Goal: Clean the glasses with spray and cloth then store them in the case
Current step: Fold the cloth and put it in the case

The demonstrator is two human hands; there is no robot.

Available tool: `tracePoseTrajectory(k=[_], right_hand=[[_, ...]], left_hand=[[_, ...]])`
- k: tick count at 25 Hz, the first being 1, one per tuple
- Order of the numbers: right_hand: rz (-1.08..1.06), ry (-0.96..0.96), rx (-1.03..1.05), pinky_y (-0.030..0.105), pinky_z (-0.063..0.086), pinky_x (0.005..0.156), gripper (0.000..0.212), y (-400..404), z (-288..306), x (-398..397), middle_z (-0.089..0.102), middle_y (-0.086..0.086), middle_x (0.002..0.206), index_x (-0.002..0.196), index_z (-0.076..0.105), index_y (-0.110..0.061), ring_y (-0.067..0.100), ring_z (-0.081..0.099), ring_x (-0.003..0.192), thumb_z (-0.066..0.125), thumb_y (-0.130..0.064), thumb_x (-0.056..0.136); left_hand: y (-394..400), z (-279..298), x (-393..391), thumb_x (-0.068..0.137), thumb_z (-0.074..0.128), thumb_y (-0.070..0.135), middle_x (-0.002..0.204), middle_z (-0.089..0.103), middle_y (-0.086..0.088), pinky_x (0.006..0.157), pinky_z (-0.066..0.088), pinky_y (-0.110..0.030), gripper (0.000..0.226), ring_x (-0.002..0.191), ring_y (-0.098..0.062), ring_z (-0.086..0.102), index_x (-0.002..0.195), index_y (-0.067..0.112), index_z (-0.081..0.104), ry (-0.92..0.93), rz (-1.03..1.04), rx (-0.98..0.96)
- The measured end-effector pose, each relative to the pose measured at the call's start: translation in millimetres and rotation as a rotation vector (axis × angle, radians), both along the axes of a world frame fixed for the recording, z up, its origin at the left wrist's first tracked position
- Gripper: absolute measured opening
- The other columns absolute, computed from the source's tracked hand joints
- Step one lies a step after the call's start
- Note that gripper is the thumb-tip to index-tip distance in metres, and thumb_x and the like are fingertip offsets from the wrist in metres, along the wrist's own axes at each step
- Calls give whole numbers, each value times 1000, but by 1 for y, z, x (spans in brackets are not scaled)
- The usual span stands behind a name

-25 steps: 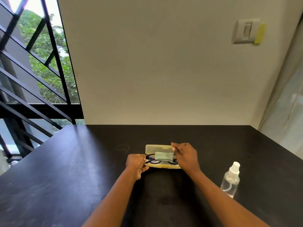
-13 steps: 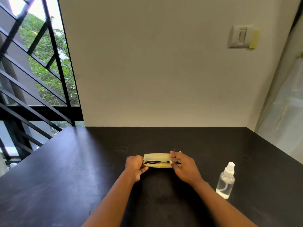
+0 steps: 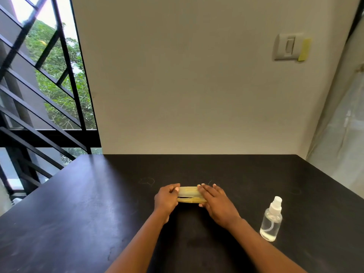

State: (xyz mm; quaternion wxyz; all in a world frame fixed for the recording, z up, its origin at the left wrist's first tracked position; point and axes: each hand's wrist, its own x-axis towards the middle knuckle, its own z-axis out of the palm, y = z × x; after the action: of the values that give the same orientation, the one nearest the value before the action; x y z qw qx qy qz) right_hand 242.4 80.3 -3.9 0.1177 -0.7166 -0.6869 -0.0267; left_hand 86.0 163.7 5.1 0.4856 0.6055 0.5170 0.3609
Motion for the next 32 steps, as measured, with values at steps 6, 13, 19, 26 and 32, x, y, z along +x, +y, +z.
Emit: tracePoseTrajectory(k=[6, 13, 19, 26, 32], right_hand=[[0, -61, -28, 43, 30, 110, 54, 0, 7, 3, 24, -3, 154, 147, 17, -23, 32, 27, 136, 34, -38, 98], [58, 25, -48, 39, 33, 107, 52, -7, 9, 4, 25, -3, 152, 147, 19, -23, 28, 29, 131, 35, -36, 99], [83, 55, -38, 34, 33, 106, 52, -14, 8, 4, 26, -2, 151, 146, 20, -20, 28, 32, 126, 34, -34, 99], [108, -16, -46, 32, 24, 109, 53, -15, 8, 1, 24, 1, 152, 147, 17, -17, 31, 30, 127, 33, -33, 100], [105, -63, -73, 36, 26, 110, 53, -12, 5, 3, 23, 5, 152, 148, 15, -15, 36, 32, 126, 31, -33, 100]], left_hand=[[-1, -8, -10, 88, 59, 20, 146, 34, -4, 111, 21, -26, 55, 136, -18, 30, 138, 14, 37, 343, -349, 380], [-4, -4, -10, 91, 54, 26, 147, 36, -2, 112, 12, -23, 56, 139, -15, 23, 141, 17, 33, 572, -453, 678], [-12, 3, -12, 92, 53, 22, 145, 41, -4, 110, 18, -21, 50, 135, -16, 32, 139, 16, 38, 546, -452, 729], [-18, -1, -16, 92, 53, 22, 143, 43, -4, 109, 18, -18, 48, 134, -16, 35, 137, 13, 41, 555, -438, 750], [-18, -1, -16, 91, 53, 21, 143, 44, -6, 109, 19, -19, 47, 133, -17, 36, 137, 13, 42, 569, -431, 754]])
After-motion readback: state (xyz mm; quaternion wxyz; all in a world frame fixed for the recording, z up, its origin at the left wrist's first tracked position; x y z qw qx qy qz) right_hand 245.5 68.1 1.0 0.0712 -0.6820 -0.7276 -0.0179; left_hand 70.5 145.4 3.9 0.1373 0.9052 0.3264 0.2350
